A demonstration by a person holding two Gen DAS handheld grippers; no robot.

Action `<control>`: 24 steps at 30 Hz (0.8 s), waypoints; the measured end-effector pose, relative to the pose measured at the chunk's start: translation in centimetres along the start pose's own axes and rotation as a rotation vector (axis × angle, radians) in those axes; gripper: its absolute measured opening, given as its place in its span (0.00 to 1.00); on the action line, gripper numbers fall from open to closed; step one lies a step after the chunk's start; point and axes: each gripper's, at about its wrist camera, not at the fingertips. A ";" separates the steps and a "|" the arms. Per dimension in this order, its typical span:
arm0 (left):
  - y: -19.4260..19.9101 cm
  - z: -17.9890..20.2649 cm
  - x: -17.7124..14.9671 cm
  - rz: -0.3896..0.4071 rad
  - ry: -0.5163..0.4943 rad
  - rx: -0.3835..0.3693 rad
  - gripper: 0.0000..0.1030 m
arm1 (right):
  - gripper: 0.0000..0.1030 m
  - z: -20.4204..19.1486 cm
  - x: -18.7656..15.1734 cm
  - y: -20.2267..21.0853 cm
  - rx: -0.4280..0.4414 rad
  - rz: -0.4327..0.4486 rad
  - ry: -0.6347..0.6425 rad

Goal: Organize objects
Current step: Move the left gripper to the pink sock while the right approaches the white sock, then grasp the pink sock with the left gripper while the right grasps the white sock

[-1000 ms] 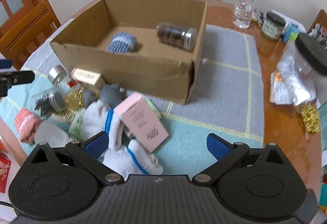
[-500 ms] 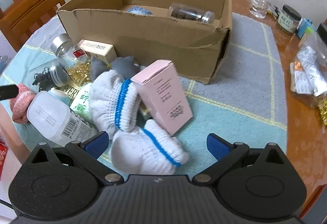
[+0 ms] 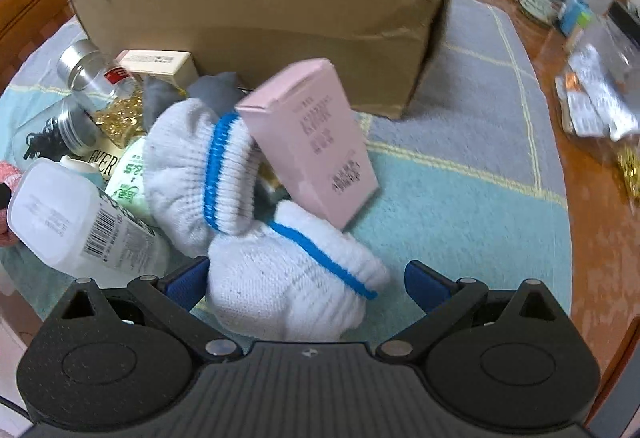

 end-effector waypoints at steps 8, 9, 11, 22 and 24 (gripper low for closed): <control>-0.5 -1.8 -0.6 -0.010 -0.028 -0.014 0.97 | 1.00 2.4 -1.9 0.6 0.039 -0.018 -0.069; -0.6 -1.9 -0.6 -0.013 -0.033 -0.017 0.97 | 1.00 2.4 -2.1 0.4 0.044 -0.022 -0.069; -0.8 -2.3 -0.8 -0.022 -0.041 -0.023 0.97 | 1.00 2.2 -2.2 0.2 0.034 -0.016 -0.043; -1.8 -3.2 -2.0 -0.047 -0.080 -0.117 0.97 | 1.00 0.6 -3.0 -0.3 -0.032 0.034 0.051; -2.3 -2.7 -2.1 -0.050 -0.094 -0.119 0.97 | 1.00 0.6 -2.8 -0.3 -0.034 0.024 0.047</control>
Point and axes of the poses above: each gripper's, at about its wrist camera, not at the fingertips, and y roughly against the way its jaws point, z to its right, x to its top, and after that the axes turned 10 degrees about -z, right-handed
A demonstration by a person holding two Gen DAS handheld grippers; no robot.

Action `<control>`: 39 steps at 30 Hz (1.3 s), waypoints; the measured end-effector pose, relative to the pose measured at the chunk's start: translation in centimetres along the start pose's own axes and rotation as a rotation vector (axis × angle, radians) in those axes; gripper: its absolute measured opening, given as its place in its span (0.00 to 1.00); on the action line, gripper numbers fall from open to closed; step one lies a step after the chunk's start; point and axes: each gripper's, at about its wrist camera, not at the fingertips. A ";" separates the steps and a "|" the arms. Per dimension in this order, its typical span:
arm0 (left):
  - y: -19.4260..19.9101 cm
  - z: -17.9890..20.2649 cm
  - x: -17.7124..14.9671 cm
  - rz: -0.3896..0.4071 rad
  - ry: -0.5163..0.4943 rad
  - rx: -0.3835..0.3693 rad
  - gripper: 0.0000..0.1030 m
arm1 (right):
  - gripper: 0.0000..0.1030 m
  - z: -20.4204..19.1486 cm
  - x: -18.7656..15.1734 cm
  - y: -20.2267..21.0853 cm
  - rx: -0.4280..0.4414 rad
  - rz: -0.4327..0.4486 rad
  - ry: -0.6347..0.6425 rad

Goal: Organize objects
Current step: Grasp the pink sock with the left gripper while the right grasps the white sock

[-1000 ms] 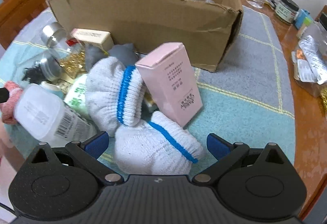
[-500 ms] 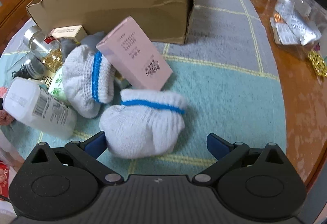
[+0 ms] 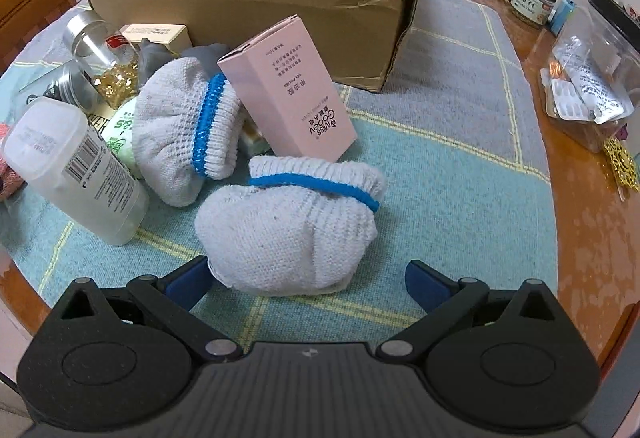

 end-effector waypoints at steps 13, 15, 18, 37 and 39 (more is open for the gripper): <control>-1.7 1.0 0.5 0.017 -0.004 0.037 0.95 | 1.00 -0.3 0.2 -0.2 -0.009 0.003 -0.028; -1.6 1.0 0.6 0.014 0.005 0.037 0.95 | 1.00 -0.6 0.5 -0.3 -0.010 0.007 -0.031; -1.6 1.0 0.6 0.012 0.006 0.040 0.95 | 1.00 -1.1 0.9 -0.4 -0.006 0.021 -0.013; -1.2 1.2 0.5 0.016 0.044 0.049 0.80 | 0.83 -1.2 1.6 0.8 0.016 0.017 0.038; -1.1 1.2 0.6 0.003 0.039 0.039 0.78 | 0.83 -1.1 1.5 1.2 0.018 0.018 0.038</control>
Point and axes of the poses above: each gripper's, at about its wrist camera, not at the fingertips, and y roughly against the way its jaws point, z to its right, x to its top, and after that the axes turned 10 degrees about -z, right-handed
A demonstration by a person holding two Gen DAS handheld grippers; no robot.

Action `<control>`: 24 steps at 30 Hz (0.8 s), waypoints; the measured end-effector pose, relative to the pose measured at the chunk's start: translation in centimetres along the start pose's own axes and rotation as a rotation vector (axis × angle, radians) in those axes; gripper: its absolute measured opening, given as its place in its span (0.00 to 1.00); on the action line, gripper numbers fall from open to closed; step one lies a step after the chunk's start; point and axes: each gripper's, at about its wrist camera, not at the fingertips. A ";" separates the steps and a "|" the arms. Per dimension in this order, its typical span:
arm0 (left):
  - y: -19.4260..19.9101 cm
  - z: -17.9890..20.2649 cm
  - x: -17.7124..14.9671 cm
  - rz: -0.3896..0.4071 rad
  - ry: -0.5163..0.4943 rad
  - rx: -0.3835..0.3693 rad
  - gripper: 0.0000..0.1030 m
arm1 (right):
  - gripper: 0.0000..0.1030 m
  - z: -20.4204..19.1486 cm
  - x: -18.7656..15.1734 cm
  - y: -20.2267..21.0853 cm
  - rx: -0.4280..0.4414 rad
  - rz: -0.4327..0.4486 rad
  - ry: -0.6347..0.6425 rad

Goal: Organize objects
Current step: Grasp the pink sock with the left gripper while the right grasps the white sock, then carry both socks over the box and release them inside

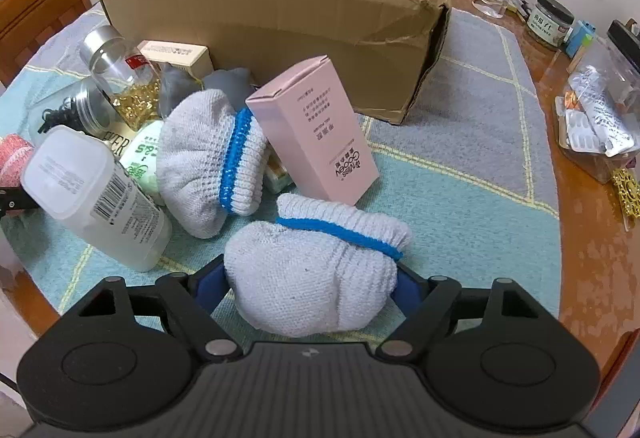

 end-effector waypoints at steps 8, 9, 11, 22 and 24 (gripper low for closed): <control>2.2 -0.8 0.4 -0.029 -0.010 -0.035 0.77 | 0.82 1.4 0.3 2.4 0.006 0.009 -0.020; 2.9 -0.9 0.6 -0.029 -0.018 -0.033 0.77 | 0.82 1.5 0.4 2.9 0.006 0.010 -0.021; 4.4 -1.1 1.1 -0.024 -0.038 -0.036 0.77 | 0.82 1.8 0.9 3.9 0.013 0.018 -0.015; 11.3 -0.2 10.4 0.165 -0.171 -0.054 0.77 | 0.83 1.7 6.4 9.9 0.029 0.151 0.094; 11.5 0.5 13.0 0.179 -0.208 -0.078 0.77 | 0.83 1.5 8.0 10.4 0.035 0.173 0.100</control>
Point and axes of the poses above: each gripper's, at about its wrist camera, not at the fingertips, and y roughly against the way its jaws point, z to its right, x to its top, and after that the axes turned 10 degrees about -z, right-handed
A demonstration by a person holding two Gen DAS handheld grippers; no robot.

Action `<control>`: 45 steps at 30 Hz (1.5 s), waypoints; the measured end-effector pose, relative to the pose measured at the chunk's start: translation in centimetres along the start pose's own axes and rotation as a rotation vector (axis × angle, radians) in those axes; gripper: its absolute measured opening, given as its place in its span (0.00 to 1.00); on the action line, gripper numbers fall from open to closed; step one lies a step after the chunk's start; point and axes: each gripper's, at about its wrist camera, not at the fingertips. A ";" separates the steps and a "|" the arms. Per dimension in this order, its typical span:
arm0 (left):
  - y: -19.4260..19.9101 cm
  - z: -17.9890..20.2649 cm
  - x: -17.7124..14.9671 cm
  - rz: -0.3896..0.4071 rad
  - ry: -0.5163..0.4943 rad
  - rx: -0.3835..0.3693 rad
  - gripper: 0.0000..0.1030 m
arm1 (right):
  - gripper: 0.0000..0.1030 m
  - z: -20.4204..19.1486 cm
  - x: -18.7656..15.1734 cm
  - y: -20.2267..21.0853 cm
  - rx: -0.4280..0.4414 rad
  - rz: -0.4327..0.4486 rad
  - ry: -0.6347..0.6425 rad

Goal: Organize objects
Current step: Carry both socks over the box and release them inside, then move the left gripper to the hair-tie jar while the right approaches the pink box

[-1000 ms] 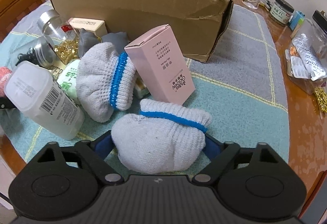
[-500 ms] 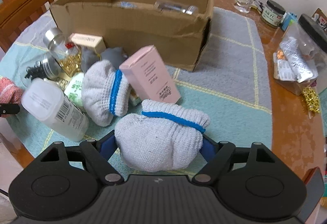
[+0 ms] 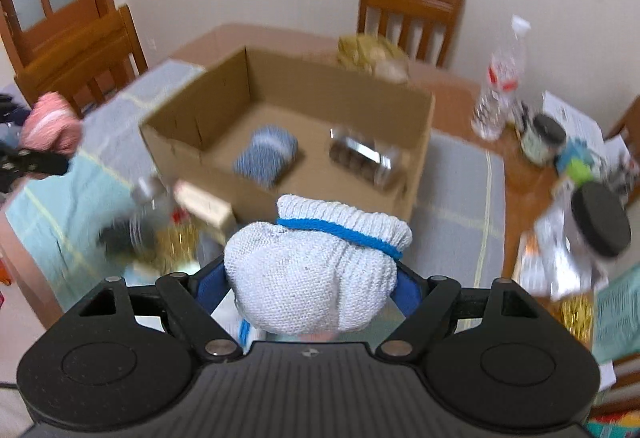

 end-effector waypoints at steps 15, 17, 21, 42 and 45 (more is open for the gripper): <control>-6.2 0.2 8.7 0.017 -0.021 0.065 0.94 | 1.00 0.2 7.4 -2.0 -0.032 0.096 0.001; -6.1 -0.1 8.5 0.021 -0.015 0.055 0.94 | 1.00 0.1 7.4 -2.1 -0.038 0.091 0.006; -6.0 -0.4 8.0 0.008 -0.007 0.060 0.94 | 1.00 0.0 6.9 -2.3 -0.053 0.071 -0.003; -4.1 -1.1 0.6 0.001 0.105 0.097 0.97 | 1.00 -0.1 1.4 -2.9 -0.100 -0.022 -0.079; -4.4 -0.9 -1.1 -0.021 0.131 0.105 0.97 | 1.00 0.2 0.5 -3.8 -0.109 -0.044 -0.109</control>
Point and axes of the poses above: each gripper's, at about its wrist camera, not at the fingertips, and y roughly against the way its jaws point, z to its right, x to its top, and after that the axes turned 10 degrees about -z, right-handed
